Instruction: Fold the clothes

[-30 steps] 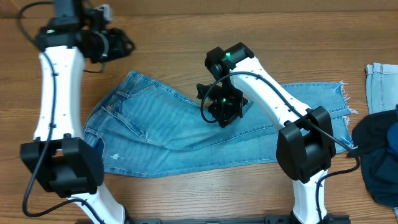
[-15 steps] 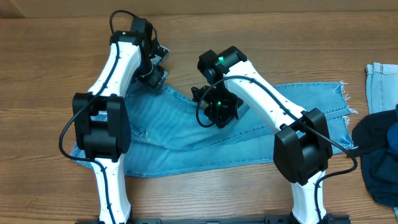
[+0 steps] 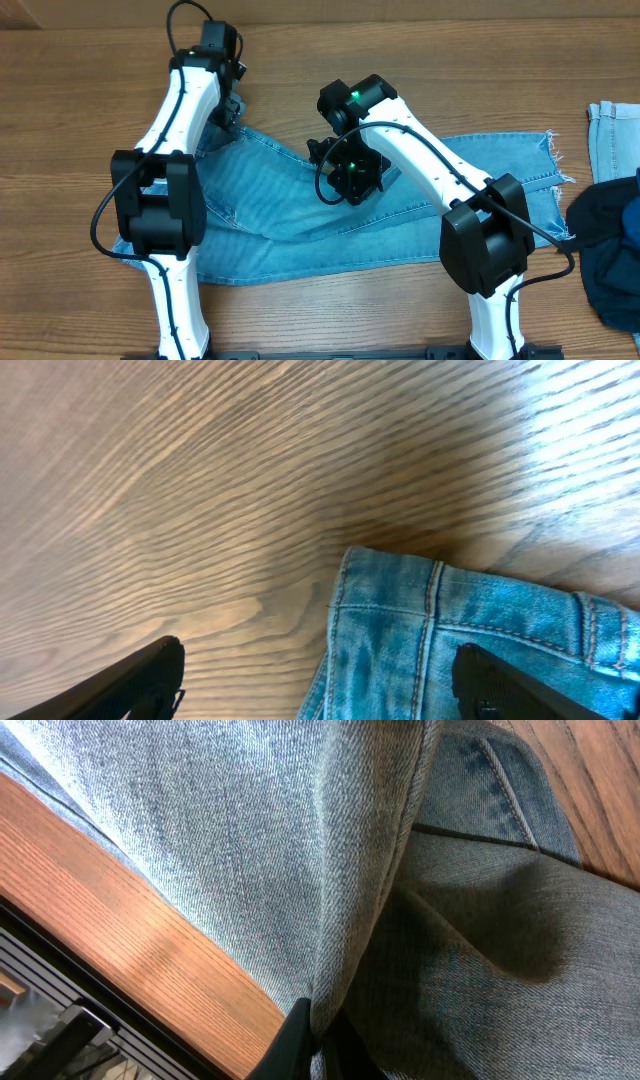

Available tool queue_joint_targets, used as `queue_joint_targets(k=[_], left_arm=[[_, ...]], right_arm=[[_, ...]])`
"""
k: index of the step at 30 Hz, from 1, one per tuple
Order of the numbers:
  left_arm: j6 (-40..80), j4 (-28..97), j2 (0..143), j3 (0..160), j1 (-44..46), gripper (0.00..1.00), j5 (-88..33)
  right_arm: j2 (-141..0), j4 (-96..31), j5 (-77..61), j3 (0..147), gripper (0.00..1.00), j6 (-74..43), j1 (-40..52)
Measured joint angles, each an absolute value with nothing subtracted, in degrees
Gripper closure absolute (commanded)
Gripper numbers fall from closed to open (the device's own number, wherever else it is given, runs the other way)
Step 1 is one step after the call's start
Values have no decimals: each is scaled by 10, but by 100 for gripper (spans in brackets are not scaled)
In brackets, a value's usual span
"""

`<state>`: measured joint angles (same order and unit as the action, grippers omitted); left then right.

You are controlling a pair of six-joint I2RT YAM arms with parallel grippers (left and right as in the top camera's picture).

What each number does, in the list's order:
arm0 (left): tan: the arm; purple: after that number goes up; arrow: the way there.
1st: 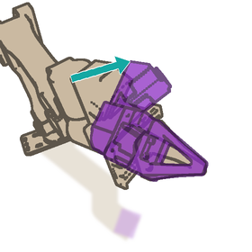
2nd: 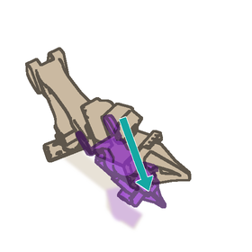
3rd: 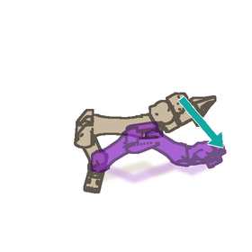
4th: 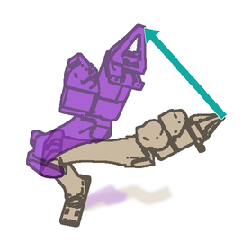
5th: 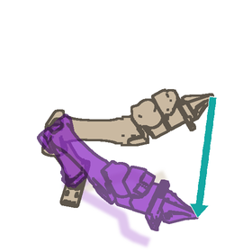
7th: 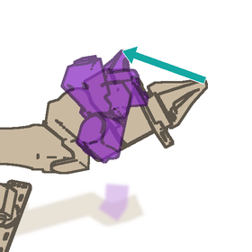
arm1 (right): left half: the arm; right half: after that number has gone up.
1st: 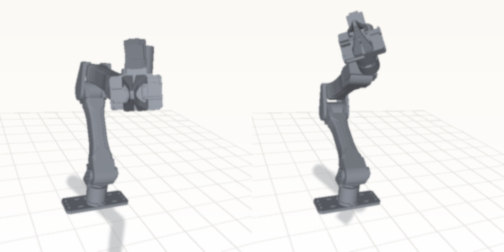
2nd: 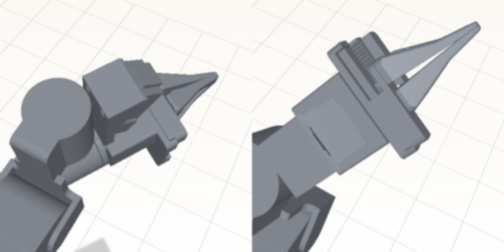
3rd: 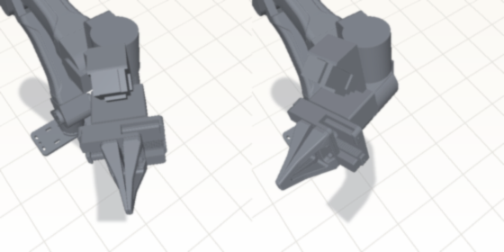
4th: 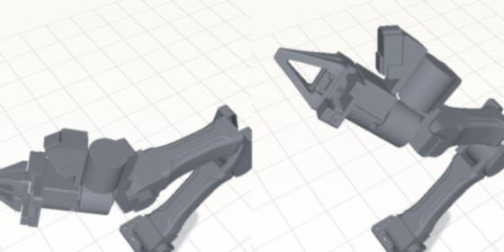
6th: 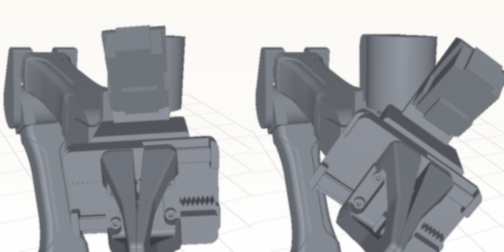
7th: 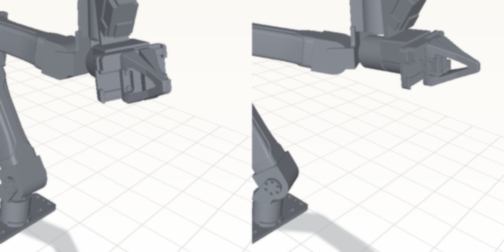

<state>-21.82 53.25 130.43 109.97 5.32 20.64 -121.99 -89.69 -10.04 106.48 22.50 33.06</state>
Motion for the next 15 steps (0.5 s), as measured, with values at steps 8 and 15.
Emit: queue_joint_targets(k=[8,15], left_arm=[[-211,544,1350,1101,28,11,100],[-210,565,1357,1108,26,56,64]], right_arm=[[-1220,-899,-101,1065,96,225,331],[-1220,-900,-101,1065,96,225,331]])
